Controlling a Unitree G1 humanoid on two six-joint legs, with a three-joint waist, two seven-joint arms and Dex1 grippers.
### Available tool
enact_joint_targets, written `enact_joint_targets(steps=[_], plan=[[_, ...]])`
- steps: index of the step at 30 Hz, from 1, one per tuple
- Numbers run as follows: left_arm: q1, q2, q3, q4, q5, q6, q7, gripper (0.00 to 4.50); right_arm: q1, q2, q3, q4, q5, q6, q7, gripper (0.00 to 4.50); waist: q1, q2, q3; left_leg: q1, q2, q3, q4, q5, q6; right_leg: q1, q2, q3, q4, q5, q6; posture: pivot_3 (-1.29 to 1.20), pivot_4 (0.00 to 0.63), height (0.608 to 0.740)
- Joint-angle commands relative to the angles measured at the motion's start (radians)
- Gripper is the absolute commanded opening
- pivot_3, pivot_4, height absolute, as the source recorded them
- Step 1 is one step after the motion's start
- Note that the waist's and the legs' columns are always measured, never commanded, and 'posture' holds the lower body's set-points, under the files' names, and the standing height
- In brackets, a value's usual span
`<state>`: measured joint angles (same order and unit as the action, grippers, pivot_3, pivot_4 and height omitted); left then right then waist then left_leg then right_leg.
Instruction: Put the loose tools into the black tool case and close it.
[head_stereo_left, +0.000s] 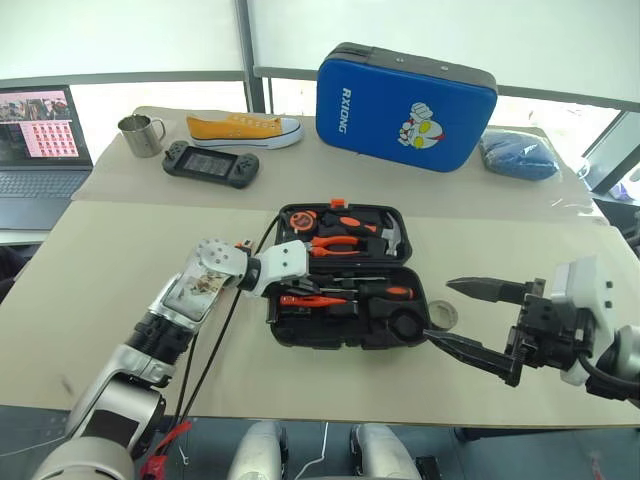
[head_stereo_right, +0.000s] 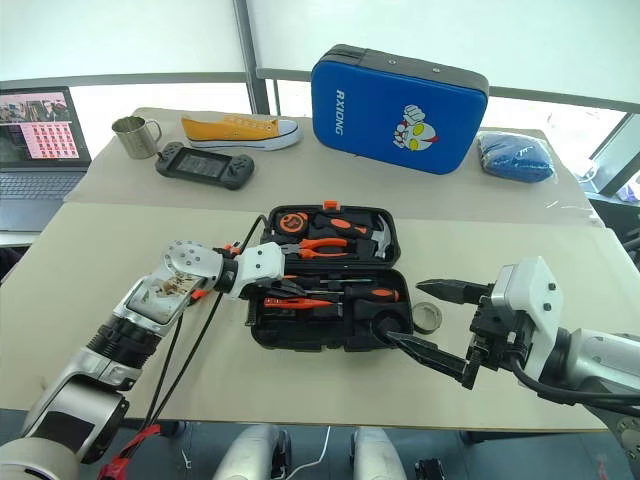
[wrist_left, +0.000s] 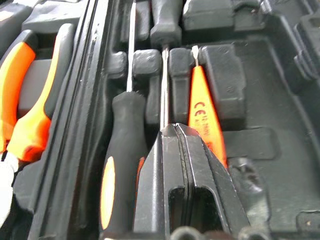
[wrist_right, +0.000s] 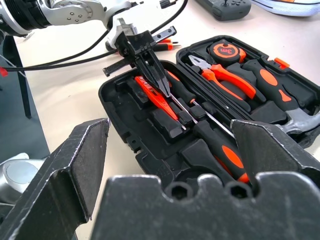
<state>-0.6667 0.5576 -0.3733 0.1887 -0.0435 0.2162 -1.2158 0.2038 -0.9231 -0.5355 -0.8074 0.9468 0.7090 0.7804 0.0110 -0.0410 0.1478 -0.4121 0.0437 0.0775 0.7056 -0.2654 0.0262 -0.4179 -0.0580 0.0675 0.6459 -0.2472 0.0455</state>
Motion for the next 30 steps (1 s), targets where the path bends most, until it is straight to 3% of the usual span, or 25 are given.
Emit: enact_joint_targets(steps=[1,11,18,30], plan=[[0.035,0.028,-0.004,-0.019,-0.001,0.035,-0.032,0.04,-0.028,-0.007,0.008,0.009,0.005,-0.012,-0.004,4.5,-0.001,0.0,0.0,0.0,0.0,0.0,0.0,0.0,0.0,0.0,0.0,0.0,0.0,0.0,0.0,0.0,0.15,0.74],[0.109,0.11,0.227,-0.31,-0.223,0.256,0.004,0.04,-0.227,0.002,0.211,0.158,-0.072,-0.042,0.049,4.5,-0.008,0.0,0.0,-0.003,0.001,0.0,0.0,0.0,0.0,-0.003,0.0,0.0,0.0,0.0,0.0,0.0,0.15,0.74],[0.138,0.087,0.159,-0.333,-0.178,0.256,0.055,0.04,-0.305,0.009,0.265,0.199,-0.092,-0.04,0.076,4.5,-0.001,0.001,0.0,-0.003,0.0,0.001,0.0,0.0,0.0,-0.003,0.0,0.0,0.0,0.0,0.0,0.0,0.15,0.74],[0.134,0.057,0.067,-0.188,-0.069,0.125,0.081,0.04,-0.257,0.003,0.215,0.158,-0.077,-0.02,0.071,4.5,0.001,0.001,0.0,-0.003,0.0,0.001,0.0,0.0,0.0,-0.003,0.0,0.0,0.0,0.0,0.0,0.0,0.15,0.74]])
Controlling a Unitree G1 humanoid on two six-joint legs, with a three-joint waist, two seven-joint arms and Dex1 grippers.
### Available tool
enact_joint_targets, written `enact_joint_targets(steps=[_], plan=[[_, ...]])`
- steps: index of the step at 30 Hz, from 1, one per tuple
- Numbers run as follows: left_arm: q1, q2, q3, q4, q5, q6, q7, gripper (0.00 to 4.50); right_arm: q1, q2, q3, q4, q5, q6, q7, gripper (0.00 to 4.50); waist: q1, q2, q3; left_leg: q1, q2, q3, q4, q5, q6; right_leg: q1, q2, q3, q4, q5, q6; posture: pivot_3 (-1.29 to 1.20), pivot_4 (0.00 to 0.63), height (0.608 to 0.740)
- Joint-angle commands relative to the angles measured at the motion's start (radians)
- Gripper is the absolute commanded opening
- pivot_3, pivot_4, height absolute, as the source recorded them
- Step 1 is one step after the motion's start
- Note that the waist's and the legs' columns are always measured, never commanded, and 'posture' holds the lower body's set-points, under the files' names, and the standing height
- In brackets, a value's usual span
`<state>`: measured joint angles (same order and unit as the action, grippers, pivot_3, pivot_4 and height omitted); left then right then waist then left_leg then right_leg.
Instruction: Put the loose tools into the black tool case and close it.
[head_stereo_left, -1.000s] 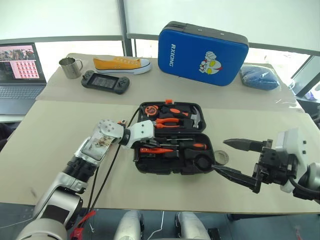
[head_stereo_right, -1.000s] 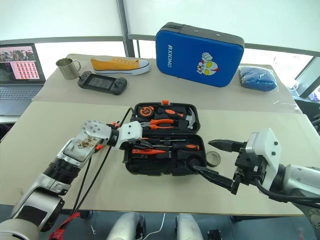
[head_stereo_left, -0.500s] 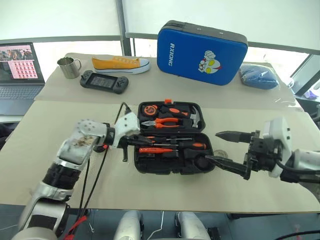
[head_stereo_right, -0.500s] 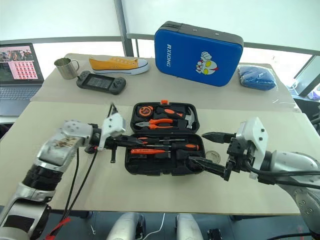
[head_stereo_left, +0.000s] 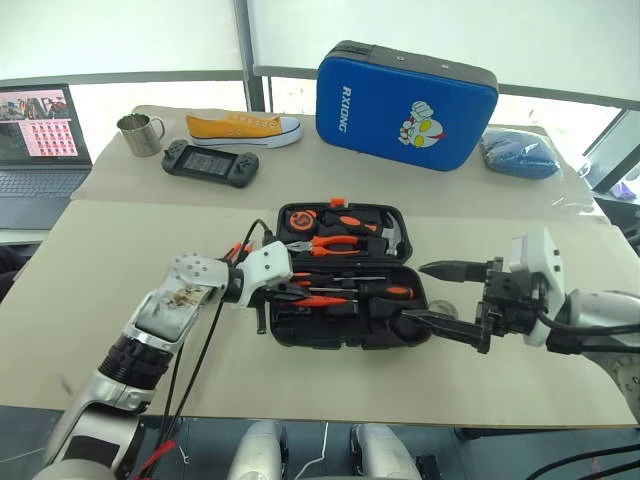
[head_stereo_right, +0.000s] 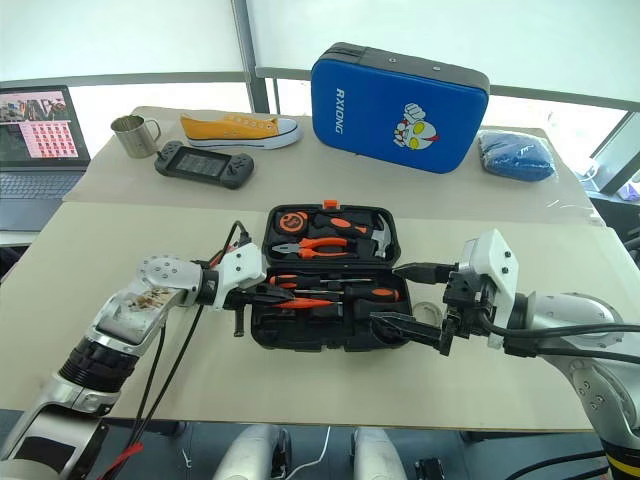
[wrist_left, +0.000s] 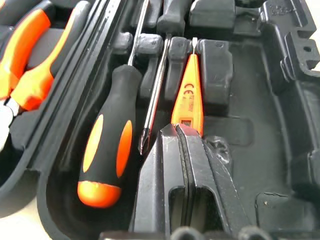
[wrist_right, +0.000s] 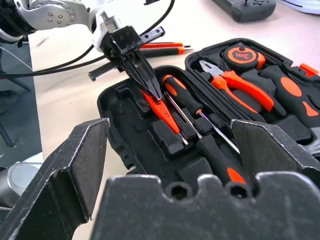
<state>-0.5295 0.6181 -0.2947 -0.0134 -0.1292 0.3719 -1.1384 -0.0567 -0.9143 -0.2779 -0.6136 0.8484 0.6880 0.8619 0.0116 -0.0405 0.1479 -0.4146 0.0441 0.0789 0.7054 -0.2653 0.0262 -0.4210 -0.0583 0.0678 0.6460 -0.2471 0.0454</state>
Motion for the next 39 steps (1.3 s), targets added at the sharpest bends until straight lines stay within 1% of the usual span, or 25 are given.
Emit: enact_joint_targets(steps=[1,7,15,21,24,26,29,30,31,32,33,34,35,36,37,39], plan=[[0.002,-0.003,-0.015,0.021,0.024,-0.044,0.003,0.04,0.007,-0.003,-0.043,-0.04,0.022,0.003,-0.015,4.5,0.0,0.0,0.0,0.0,0.0,0.0,0.0,0.0,0.0,0.0,0.0,0.0,0.0,0.0,0.0,0.0,0.15,0.74],[0.023,0.0,-0.014,0.025,0.03,-0.064,0.008,0.04,0.007,0.001,-0.042,-0.039,0.029,0.007,-0.027,4.5,0.0,0.0,0.0,0.001,0.0,0.0,0.0,0.0,0.0,0.001,0.0,0.0,0.0,0.0,0.0,0.0,0.15,0.74],[0.094,0.021,0.049,-0.123,-0.028,-0.021,0.031,0.04,-0.025,0.001,-0.006,0.0,0.004,-0.005,-0.008,4.5,-0.001,0.0,0.0,0.0,0.001,0.0,0.0,0.0,0.0,0.0,0.0,0.0,0.0,0.0,0.0,0.0,0.15,0.74],[0.138,0.043,0.064,-0.148,-0.014,-0.01,0.063,0.04,-0.053,0.001,0.024,0.018,-0.006,-0.014,0.01,4.5,-0.001,0.0,0.0,0.0,0.001,0.0,0.0,0.0,0.0,0.0,0.0,0.0,0.0,0.0,0.0,0.0,0.15,0.74],[0.128,0.056,0.12,-0.156,-0.041,0.034,0.093,0.04,-0.086,-0.002,0.037,0.027,-0.006,-0.016,0.027,4.5,-0.001,0.0,0.0,0.0,0.001,0.0,0.0,0.0,0.0,0.0,0.0,0.0,0.0,0.0,0.0,0.0,0.15,0.74],[0.131,0.09,0.21,-0.199,-0.116,0.124,0.091,0.04,-0.114,-0.01,0.046,0.027,-0.003,-0.019,0.05,4.5,-0.003,0.0,0.0,0.0,0.001,0.0,0.0,0.0,0.0,0.0,0.0,0.0,0.0,0.0,0.0,0.0,0.15,0.74],[0.213,0.193,0.411,-0.268,-0.249,0.273,0.06,0.8,-0.161,-0.027,0.063,0.02,0.004,-0.024,0.101,4.5,-0.015,0.0,0.001,0.0,0.003,0.0,-0.001,0.0,0.0,-0.002,0.001,0.0,0.0,0.0,-0.001,0.0,0.15,0.74],[0.256,0.229,0.479,-0.279,-0.274,0.309,0.055,1.2,-0.178,-0.031,0.069,0.02,0.009,-0.023,0.116,4.5,-0.023,0.001,0.001,0.0,0.003,0.0,-0.002,0.0,0.0,-0.002,0.001,0.0,0.0,0.0,-0.001,0.0,0.15,0.74],[0.3,0.259,0.54,-0.284,-0.289,0.334,0.057,1.49,-0.194,-0.032,0.073,0.021,0.013,-0.023,0.129,4.5,-0.028,0.001,0.001,0.0,0.004,0.0,-0.003,0.0,0.0,-0.003,0.0,0.0,0.0,0.0,-0.001,0.0,0.15,0.74],[0.347,0.283,0.595,-0.287,-0.293,0.349,0.063,1.91,-0.209,-0.031,0.076,0.025,0.018,-0.021,0.137,4.5,-0.029,0.001,0.001,0.001,0.005,0.001,-0.004,0.0,0.0,-0.003,0.0,0.0,0.0,-0.001,-0.001,0.0,0.15,0.74],[0.416,0.308,0.67,-0.272,-0.279,0.344,0.063,2.2,-0.232,-0.029,0.083,0.031,0.028,-0.014,0.145,4.5,-0.03,0.001,0.001,0.003,0.004,0.001,-0.005,0.0,0.0,-0.002,0.0,0.0,0.0,-0.001,-0.002,0.0,0.15,0.74],[0.48,0.329,0.737,-0.256,-0.265,0.338,0.063,2.62,-0.252,-0.026,0.089,0.037,0.036,-0.008,0.155,4.5,-0.032,0.001,0.001,0.004,0.005,0.002,-0.006,0.0,0.0,-0.002,0.0,0.0,0.0,-0.001,-0.002,0.0,0.15,0.74],[0.552,0.345,0.809,-0.23,-0.247,0.324,0.057,2.88,-0.272,-0.024,0.096,0.043,0.046,-0.001,0.165,4.5,-0.031,0.001,0.001,0.005,0.005,0.003,-0.008,0.0,0.0,-0.002,-0.001,0.0,0.0,-0.001,-0.002,0.0,0.15,0.74],[0.611,0.356,0.863,-0.213,-0.23,0.31,0.056,3.29,-0.286,-0.022,0.103,0.048,0.05,0.002,0.174,4.5,-0.032,0.0,0.002,0.006,0.005,0.004,-0.008,0.0,0.0,-0.001,-0.001,0.0,0.0,-0.001,-0.003,0.0,0.15,0.74],[0.68,0.369,0.915,-0.198,-0.207,0.293,0.053,3.63,-0.299,-0.022,0.117,0.054,0.044,-0.002,0.189,4.5,-0.029,0.0,0.002,0.007,0.005,0.005,-0.01,0.0,-0.001,-0.001,-0.002,0.0,0.0,-0.002,-0.003,0.0,0.15,0.74],[0.748,0.386,0.963,-0.187,-0.185,0.273,0.053,4.37,-0.311,-0.022,0.136,0.062,0.033,-0.009,0.208,4.5,-0.023,-0.001,0.002,0.008,0.005,0.006,-0.01,0.0,-0.001,-0.001,-0.002,0.0,0.0,-0.002,-0.004,0.0,0.15,0.74]])
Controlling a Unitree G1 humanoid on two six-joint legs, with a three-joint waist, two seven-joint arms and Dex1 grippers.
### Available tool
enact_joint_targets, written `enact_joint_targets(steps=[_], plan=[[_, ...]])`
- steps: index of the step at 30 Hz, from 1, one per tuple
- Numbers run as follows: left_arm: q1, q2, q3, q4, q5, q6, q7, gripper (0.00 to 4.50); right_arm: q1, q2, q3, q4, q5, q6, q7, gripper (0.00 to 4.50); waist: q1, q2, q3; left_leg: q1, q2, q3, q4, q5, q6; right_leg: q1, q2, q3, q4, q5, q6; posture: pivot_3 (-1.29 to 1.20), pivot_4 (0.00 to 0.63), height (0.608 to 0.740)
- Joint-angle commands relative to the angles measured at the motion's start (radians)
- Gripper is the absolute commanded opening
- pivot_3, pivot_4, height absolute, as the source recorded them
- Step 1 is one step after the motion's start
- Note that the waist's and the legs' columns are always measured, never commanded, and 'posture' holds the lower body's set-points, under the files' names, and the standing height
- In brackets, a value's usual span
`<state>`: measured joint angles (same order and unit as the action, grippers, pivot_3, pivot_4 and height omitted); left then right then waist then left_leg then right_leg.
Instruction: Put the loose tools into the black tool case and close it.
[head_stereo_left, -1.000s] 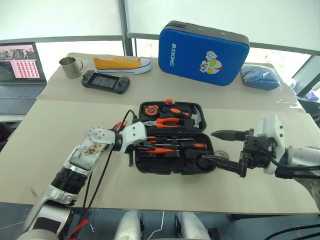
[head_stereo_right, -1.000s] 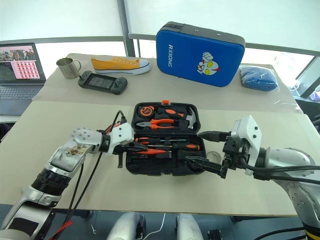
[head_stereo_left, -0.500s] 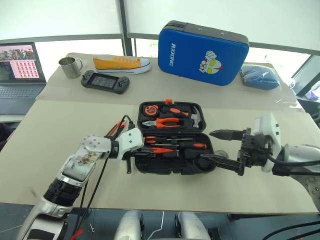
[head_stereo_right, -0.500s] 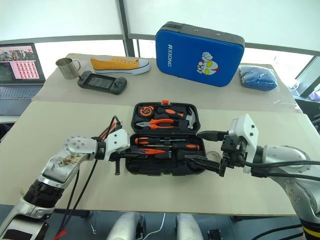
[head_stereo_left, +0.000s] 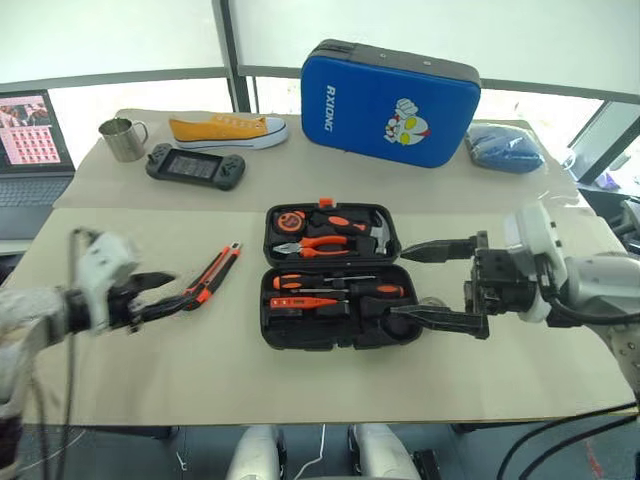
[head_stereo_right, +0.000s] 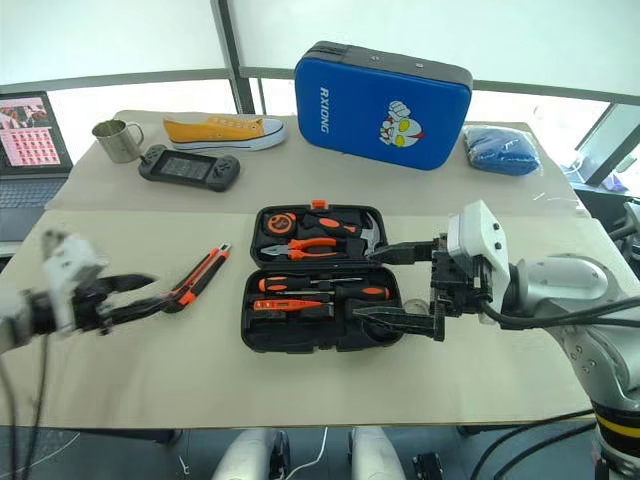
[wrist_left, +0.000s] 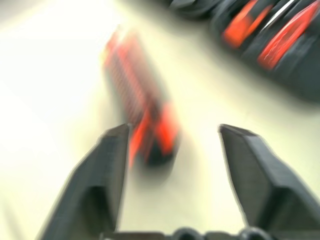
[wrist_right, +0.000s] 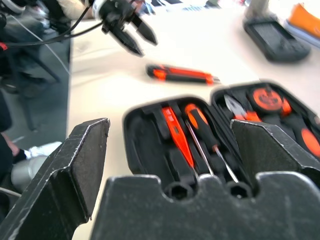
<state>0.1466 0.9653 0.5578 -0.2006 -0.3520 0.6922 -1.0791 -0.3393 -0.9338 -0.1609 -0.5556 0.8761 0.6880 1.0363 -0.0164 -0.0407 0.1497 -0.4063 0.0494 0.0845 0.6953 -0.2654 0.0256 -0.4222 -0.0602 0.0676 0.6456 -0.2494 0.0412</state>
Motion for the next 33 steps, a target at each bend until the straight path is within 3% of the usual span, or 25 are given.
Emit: enact_joint_targets(steps=[1,5,12,19,24,27,30,33], plan=[[0.064,0.051,0.105,-0.003,0.031,-0.03,0.004,4.44,-0.028,-0.003,0.025,0.005,0.001,-0.011,0.043,4.5,0.01,-0.001,0.0,0.0,0.0,0.0,0.0,0.0,0.0,0.0,0.0,-0.001,0.0,0.0,0.0,0.0,0.15,0.74],[-0.072,0.105,-0.015,-0.026,-0.011,0.09,0.048,4.44,-0.019,-0.002,0.03,0.001,-0.002,-0.013,0.05,4.5,0.045,-0.002,0.001,0.001,-0.001,0.0,0.0,0.001,-0.002,0.0,-0.003,-0.004,-0.002,0.0,0.0,0.0,0.15,0.74],[-0.491,0.199,-0.451,-0.03,-0.04,0.381,0.042,4.44,0.04,0.014,0.012,-0.057,0.003,-0.016,0.01,4.5,0.035,-0.003,0.0,-0.002,-0.002,0.001,0.0,0.001,-0.002,0.0,-0.001,-0.004,0.0,0.001,-0.001,0.0,0.15,0.74],[-0.785,0.122,-0.811,0.155,0.092,0.416,0.056,4.44,0.094,0.056,0.003,-0.111,-0.02,-0.033,-0.063,4.5,0.014,-0.003,0.0,-0.003,-0.002,0.003,-0.001,0.001,-0.002,-0.002,0.004,-0.002,0.001,0.0,-0.003,0.0,0.15,0.74],[-0.857,0.039,-0.946,0.283,0.18,0.351,0.068,4.44,0.128,0.067,-0.012,-0.124,-0.025,-0.035,-0.092,4.5,0.019,-0.003,0.0,-0.004,-0.002,0.004,0.0,0.001,-0.002,-0.002,0.003,-0.002,0.001,0.0,-0.002,0.0,0.15,0.74],[-0.871,-0.005,-0.958,0.332,0.2,0.327,0.069,4.44,0.139,0.068,-0.011,-0.132,-0.027,-0.039,-0.1,4.5,0.031,-0.002,0.0,-0.003,-0.003,0.005,0.001,0.001,-0.002,-0.001,0.002,-0.002,0.001,0.0,-0.002,0.0,0.15,0.74],[-0.874,-0.035,-0.944,0.366,0.218,0.305,0.079,3.75,0.146,0.069,-0.005,-0.139,-0.034,-0.042,-0.106,4.5,0.036,-0.002,0.0,-0.001,-0.003,0.005,0.001,0.002,-0.002,0.002,0.002,-0.002,0.001,0.0,-0.001,0.0,0.15,0.74],[-0.869,-0.042,-0.925,0.4,0.236,0.286,0.087,2.72,0.15,0.066,-0.006,-0.138,-0.036,-0.046,-0.106,4.5,0.036,-0.001,-0.001,-0.001,-0.004,0.005,0.002,0.002,-0.003,0.002,0.002,-0.002,0.002,0.0,-0.001,0.0,0.15,0.74]])
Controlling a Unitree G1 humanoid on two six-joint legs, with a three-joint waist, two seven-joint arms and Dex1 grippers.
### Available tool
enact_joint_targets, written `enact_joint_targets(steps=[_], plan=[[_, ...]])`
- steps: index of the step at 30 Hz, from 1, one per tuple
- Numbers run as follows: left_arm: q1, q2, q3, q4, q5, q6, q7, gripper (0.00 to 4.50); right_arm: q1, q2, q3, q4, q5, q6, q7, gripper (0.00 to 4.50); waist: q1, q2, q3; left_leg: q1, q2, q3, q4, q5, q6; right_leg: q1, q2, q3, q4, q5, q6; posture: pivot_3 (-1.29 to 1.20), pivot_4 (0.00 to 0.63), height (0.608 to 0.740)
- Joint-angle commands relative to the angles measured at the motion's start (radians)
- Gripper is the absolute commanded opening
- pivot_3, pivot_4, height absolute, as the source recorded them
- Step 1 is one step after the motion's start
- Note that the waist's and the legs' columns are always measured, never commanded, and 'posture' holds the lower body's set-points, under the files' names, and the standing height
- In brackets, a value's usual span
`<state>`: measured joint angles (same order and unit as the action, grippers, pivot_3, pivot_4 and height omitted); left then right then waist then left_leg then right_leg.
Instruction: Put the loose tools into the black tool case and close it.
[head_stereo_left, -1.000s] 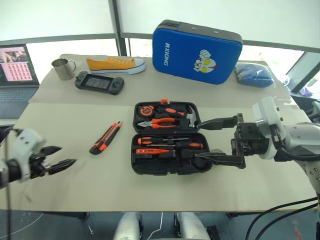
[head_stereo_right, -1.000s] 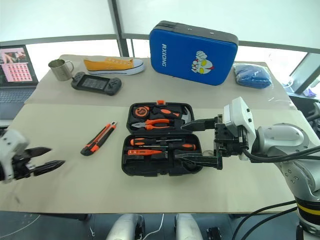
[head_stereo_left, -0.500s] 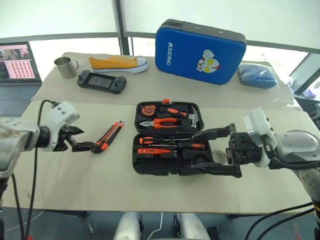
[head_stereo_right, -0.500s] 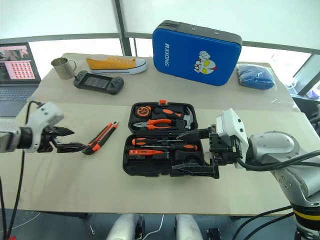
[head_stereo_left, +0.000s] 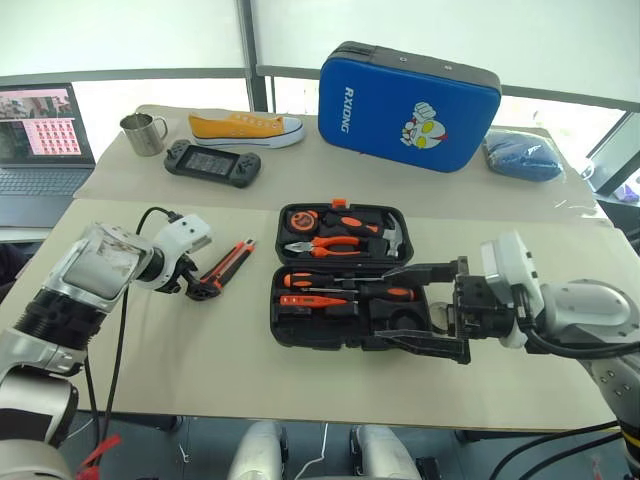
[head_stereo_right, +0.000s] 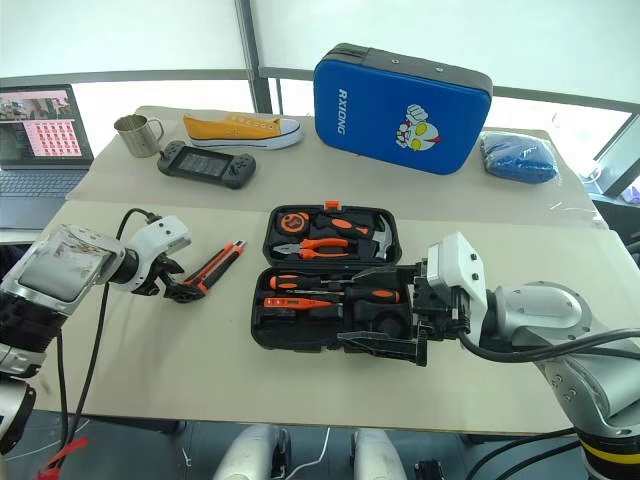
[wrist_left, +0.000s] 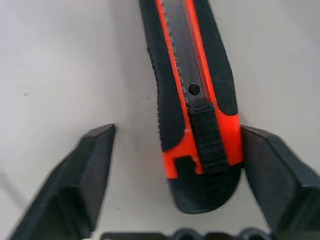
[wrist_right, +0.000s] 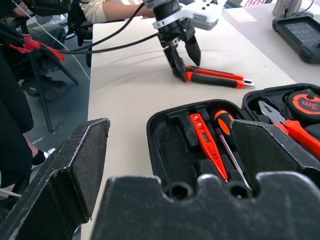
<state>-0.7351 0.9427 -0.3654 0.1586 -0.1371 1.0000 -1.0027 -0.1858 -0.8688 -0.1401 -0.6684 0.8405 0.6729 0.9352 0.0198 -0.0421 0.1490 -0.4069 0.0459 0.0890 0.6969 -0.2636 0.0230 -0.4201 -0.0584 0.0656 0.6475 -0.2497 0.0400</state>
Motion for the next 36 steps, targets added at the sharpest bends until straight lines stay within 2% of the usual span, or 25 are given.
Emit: enact_joint_targets(steps=[1,3,7,10,14,19,22,26,29,36], plan=[[0.015,-0.019,0.008,0.05,0.026,-0.028,0.015,2.27,-0.003,-0.001,-0.028,-0.024,-0.002,-0.032,-0.003,4.5,-0.001,0.0,0.0,0.0,0.0,0.0,0.0,0.0,0.0,0.0,0.0,0.0,0.0,0.0,0.0,0.0,0.15,0.74],[0.016,-0.021,0.044,0.068,0.028,-0.049,0.027,1.74,-0.001,-0.005,-0.033,-0.02,-0.005,-0.034,-0.001,4.5,-0.001,0.0,0.0,0.0,0.0,-0.001,0.0,0.0,0.0,0.0,0.0,0.0,0.0,0.0,0.0,0.0,0.15,0.74],[-0.004,-0.026,0.141,0.074,0.005,-0.147,0.03,1.74,0.015,-0.015,-0.051,-0.015,-0.007,-0.035,0.004,4.5,-0.003,0.0,0.0,-0.001,0.0,-0.001,0.0,0.0,0.0,-0.001,0.0,0.0,0.0,0.0,0.0,0.0,0.15,0.74],[-0.032,-0.04,0.198,0.016,-0.022,-0.32,-0.006,1.74,0.051,-0.027,-0.082,-0.019,0.002,-0.026,0.011,4.5,-0.003,-0.002,0.001,-0.005,0.0,-0.002,0.001,0.0,0.0,-0.004,0.0,-0.001,0.0,0.0,0.0,0.0,0.15,0.74],[-0.049,-0.065,0.144,-0.16,-0.051,-0.503,-0.162,1.74,0.153,-0.06,-0.143,-0.04,0.002,-0.017,0.035,4.5,0.006,-0.002,0.001,-0.009,0.0,-0.002,0.003,0.0,0.0,-0.004,-0.001,-0.002,-0.003,0.001,0.002,0.0,0.15,0.74],[-0.079,-0.163,0.011,-0.308,-0.051,-0.443,-0.243,1.74,0.243,-0.09,-0.214,-0.07,0.032,-0.003,0.041,4.5,0.01,-0.001,0.001,-0.009,-0.001,-0.001,0.004,-0.001,0.002,-0.002,-0.002,-0.001,-0.005,0.002,0.004,0.0,0.15,0.74],[-0.09,-0.2,-0.087,-0.382,-0.033,-0.332,-0.256,1.74,0.282,-0.09,-0.238,-0.091,0.04,0.001,0.027,4.5,-0.001,-0.001,0.001,-0.009,-0.001,-0.002,0.004,-0.001,0.002,-0.002,0.0,-0.001,-0.004,0.002,0.004,0.0,0.15,0.74],[-0.08,-0.175,-0.23,-0.491,0.012,-0.221,-0.294,1.74,0.326,-0.078,-0.264,-0.127,0.057,0.007,-0.007,4.5,-0.013,-0.001,0.001,-0.008,-0.001,-0.006,0.004,-0.001,0.002,-0.003,0.001,0.001,-0.003,0.001,0.004,0.0,0.15,0.74],[-0.07,-0.187,-0.271,-0.489,0.057,-0.218,-0.253,1.74,0.349,-0.069,-0.281,-0.147,0.073,0.01,-0.032,4.5,-0.01,-0.001,0.001,-0.008,-0.001,-0.008,0.004,-0.001,0.002,-0.003,0.001,0.001,-0.002,0.001,0.004,0.0,0.15,0.74],[-0.074,-0.161,-0.313,-0.481,0.094,-0.19,-0.278,1.74,0.37,-0.067,-0.302,-0.168,0.098,0.01,-0.072,4.5,-0.007,-0.001,0.001,-0.007,-0.001,-0.009,0.006,-0.001,0.002,-0.001,0.0,0.001,-0.002,0.001,0.004,0.0,0.15,0.74]])
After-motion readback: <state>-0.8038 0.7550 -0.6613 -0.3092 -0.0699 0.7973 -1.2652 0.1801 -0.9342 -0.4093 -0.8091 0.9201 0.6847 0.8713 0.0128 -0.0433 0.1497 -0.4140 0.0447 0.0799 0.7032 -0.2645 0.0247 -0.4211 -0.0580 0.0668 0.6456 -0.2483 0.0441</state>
